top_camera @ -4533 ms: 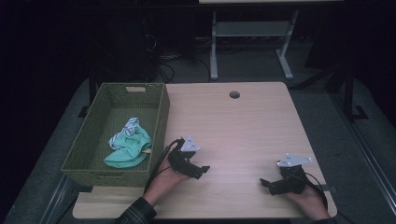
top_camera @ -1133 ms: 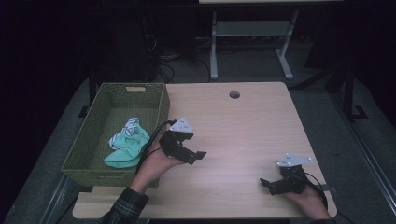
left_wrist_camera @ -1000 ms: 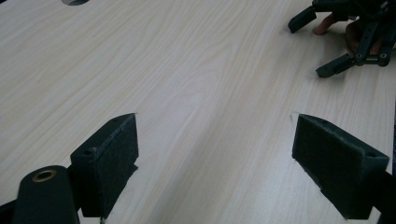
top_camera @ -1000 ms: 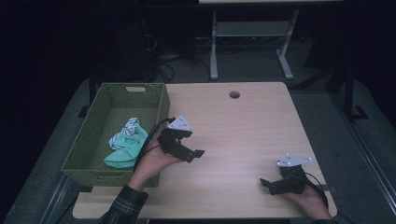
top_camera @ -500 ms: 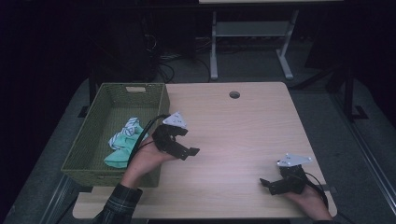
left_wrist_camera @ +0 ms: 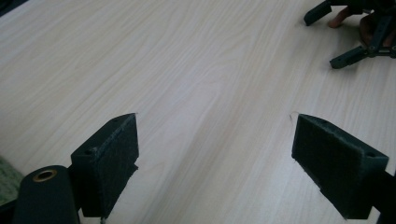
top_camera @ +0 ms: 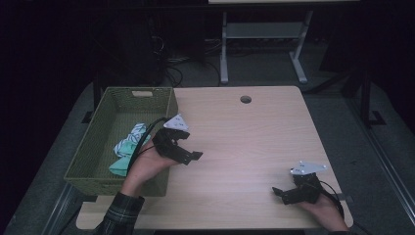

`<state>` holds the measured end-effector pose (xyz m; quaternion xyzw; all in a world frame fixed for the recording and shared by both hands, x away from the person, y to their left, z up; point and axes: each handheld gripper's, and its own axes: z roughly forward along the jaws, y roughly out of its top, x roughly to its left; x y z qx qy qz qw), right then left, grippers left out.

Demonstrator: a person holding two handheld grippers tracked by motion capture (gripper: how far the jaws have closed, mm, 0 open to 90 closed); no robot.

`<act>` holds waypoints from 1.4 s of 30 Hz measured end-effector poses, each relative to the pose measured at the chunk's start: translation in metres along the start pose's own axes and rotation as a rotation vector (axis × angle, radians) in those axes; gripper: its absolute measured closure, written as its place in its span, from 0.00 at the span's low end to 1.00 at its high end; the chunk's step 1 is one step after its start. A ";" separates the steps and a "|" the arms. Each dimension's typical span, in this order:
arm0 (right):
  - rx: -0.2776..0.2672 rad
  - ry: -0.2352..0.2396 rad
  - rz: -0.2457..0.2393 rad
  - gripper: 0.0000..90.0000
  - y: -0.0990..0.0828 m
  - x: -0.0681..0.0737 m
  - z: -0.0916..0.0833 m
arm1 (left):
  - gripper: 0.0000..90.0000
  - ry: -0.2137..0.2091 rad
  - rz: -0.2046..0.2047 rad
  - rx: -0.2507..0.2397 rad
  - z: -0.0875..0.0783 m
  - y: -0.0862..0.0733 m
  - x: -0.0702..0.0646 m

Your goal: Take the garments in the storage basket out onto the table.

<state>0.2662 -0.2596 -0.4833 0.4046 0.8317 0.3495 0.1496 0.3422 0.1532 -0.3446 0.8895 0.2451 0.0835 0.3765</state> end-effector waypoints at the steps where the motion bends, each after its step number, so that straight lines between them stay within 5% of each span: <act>1: 0.000 0.000 0.000 0.00 0.000 0.000 0.000 | 0.16 0.004 -0.004 -0.003 -0.002 -0.001 0.002; 42: 0.000 0.000 0.000 0.00 0.000 0.000 0.000 | 0.16 0.095 -0.074 -0.013 -0.046 -0.021 0.030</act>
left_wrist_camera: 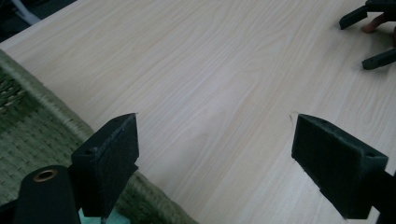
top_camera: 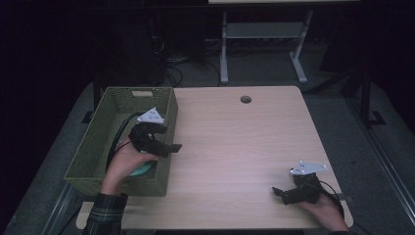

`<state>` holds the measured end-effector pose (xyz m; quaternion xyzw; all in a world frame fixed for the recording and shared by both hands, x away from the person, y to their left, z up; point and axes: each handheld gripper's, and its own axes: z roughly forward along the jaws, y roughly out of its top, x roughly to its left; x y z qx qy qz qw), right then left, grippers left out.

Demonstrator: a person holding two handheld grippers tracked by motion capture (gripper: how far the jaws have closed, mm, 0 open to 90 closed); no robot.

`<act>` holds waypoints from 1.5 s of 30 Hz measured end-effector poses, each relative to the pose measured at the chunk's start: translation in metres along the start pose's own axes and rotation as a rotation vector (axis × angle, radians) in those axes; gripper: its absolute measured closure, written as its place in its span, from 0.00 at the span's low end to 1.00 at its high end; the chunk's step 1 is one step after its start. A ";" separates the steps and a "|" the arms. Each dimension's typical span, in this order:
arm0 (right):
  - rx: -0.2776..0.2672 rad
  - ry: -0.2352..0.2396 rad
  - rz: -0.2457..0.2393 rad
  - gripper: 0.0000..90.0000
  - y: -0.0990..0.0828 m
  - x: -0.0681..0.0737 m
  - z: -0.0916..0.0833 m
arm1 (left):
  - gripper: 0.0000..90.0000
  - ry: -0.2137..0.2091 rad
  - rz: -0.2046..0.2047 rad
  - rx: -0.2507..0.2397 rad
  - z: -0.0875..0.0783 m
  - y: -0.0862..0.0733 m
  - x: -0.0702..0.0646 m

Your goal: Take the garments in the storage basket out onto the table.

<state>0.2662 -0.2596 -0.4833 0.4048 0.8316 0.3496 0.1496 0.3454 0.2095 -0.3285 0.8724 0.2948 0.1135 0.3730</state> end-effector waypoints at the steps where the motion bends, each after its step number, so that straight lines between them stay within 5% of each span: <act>1: 0.000 0.000 0.000 0.00 0.000 0.000 0.000 | 0.16 0.000 0.000 0.000 0.000 0.000 0.000; 30: 0.002 0.002 0.001 0.00 0.000 0.000 0.000 | 0.18 0.070 -0.068 -0.006 -0.029 -0.021 0.026; 36: 0.002 0.002 0.001 0.00 0.000 0.000 0.000 | 0.21 0.130 -0.086 0.021 -0.035 -0.029 0.036; 45: 0.002 0.002 0.001 0.00 0.000 0.000 0.000 | 0.25 0.157 -0.130 0.028 -0.036 -0.041 0.049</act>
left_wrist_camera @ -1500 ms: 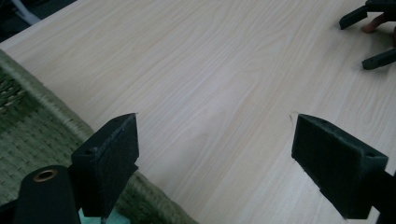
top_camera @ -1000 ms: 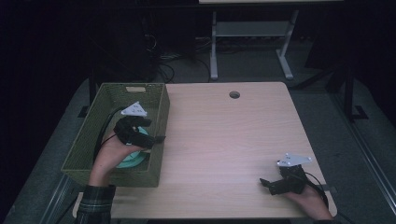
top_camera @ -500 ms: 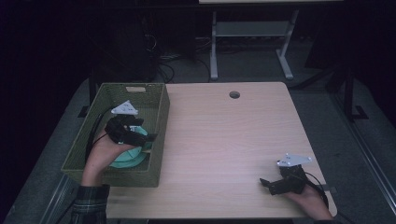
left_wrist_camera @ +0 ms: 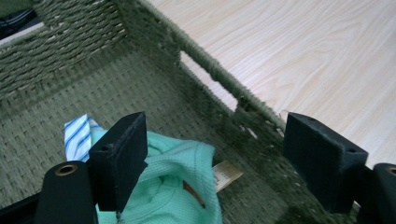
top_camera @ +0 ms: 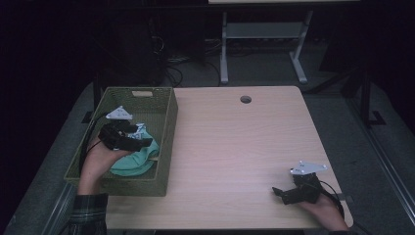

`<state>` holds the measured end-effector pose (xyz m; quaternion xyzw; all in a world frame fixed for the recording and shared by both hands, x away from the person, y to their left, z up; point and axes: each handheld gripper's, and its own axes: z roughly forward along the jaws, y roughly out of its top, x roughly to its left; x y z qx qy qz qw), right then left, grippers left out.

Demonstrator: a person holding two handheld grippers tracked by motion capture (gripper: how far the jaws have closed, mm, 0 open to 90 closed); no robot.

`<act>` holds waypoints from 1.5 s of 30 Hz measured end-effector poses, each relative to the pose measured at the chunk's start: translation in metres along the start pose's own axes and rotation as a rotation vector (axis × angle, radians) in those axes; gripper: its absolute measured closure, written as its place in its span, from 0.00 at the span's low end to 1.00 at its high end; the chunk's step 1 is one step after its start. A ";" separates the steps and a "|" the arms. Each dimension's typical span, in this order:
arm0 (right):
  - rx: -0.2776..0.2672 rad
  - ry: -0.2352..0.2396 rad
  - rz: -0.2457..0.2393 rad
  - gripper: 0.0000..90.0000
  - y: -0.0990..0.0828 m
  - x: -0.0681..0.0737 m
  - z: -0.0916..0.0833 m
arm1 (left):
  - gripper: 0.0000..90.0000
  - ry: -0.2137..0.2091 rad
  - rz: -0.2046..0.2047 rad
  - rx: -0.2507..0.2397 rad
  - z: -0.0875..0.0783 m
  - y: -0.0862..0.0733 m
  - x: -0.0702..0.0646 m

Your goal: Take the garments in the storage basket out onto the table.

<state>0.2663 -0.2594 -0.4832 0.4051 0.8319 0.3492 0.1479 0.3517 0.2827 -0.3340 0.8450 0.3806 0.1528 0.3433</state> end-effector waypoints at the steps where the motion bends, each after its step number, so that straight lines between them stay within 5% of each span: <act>1: 0.000 0.000 -0.001 0.00 0.000 0.000 0.000 | 0.25 -0.001 0.003 0.004 0.002 -0.001 0.001; 29: 0.000 0.001 -0.002 0.00 0.000 0.000 0.000 | 0.26 0.017 -0.026 0.116 0.049 -0.021 0.018; 37: 0.000 0.001 -0.001 0.00 0.000 0.000 0.000 | 0.26 0.016 -0.002 0.186 0.065 -0.024 0.019; 45: 0.000 0.001 0.000 0.00 0.000 0.000 0.000 | 0.26 0.003 -0.026 0.224 0.074 -0.030 0.020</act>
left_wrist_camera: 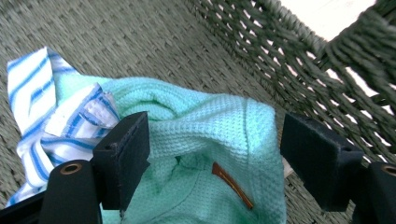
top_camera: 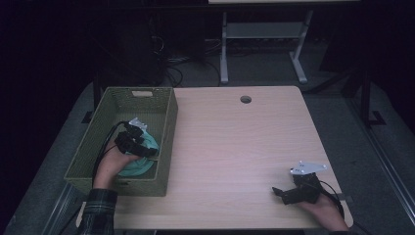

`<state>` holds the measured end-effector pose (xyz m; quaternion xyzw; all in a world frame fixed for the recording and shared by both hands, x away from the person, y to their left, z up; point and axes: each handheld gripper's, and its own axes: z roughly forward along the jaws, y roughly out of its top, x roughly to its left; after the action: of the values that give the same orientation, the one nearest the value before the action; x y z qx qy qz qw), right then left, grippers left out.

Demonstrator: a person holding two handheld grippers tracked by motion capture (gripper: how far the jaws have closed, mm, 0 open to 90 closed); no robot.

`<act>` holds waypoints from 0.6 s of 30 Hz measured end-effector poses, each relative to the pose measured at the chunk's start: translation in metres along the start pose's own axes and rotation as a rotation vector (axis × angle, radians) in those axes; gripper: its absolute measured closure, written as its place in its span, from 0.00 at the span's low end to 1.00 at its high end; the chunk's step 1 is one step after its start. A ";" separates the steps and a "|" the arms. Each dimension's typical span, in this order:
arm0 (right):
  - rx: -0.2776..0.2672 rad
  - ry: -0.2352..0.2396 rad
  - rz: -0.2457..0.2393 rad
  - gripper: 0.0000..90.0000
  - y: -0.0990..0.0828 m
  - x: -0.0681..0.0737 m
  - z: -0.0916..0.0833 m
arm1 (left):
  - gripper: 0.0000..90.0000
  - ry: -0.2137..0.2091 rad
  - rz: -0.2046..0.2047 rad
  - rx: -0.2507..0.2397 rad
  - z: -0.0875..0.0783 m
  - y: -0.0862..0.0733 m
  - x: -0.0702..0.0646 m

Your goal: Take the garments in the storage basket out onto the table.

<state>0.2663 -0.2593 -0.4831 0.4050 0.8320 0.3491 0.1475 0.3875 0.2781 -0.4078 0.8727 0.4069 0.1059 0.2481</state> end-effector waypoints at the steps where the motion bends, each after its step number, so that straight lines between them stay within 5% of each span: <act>1: 0.000 0.000 0.000 0.00 0.000 0.000 0.000 | 0.27 0.001 0.004 0.004 0.001 0.000 0.000; 8: 0.000 0.000 0.000 0.00 0.000 0.000 0.000 | 0.49 0.009 -0.003 0.039 0.002 -0.001 -0.001; 12: 0.000 0.000 0.000 0.00 0.000 0.000 0.000 | 0.70 -0.008 -0.011 0.059 0.002 -0.001 -0.001; 18: 0.000 0.000 -0.001 0.00 0.000 0.000 0.000 | 0.90 -0.022 -0.058 0.092 0.001 -0.002 0.001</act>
<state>0.2663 -0.2593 -0.4831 0.4047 0.8321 0.3492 0.1477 0.3870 0.2794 -0.4093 0.8721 0.4338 0.0705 0.2151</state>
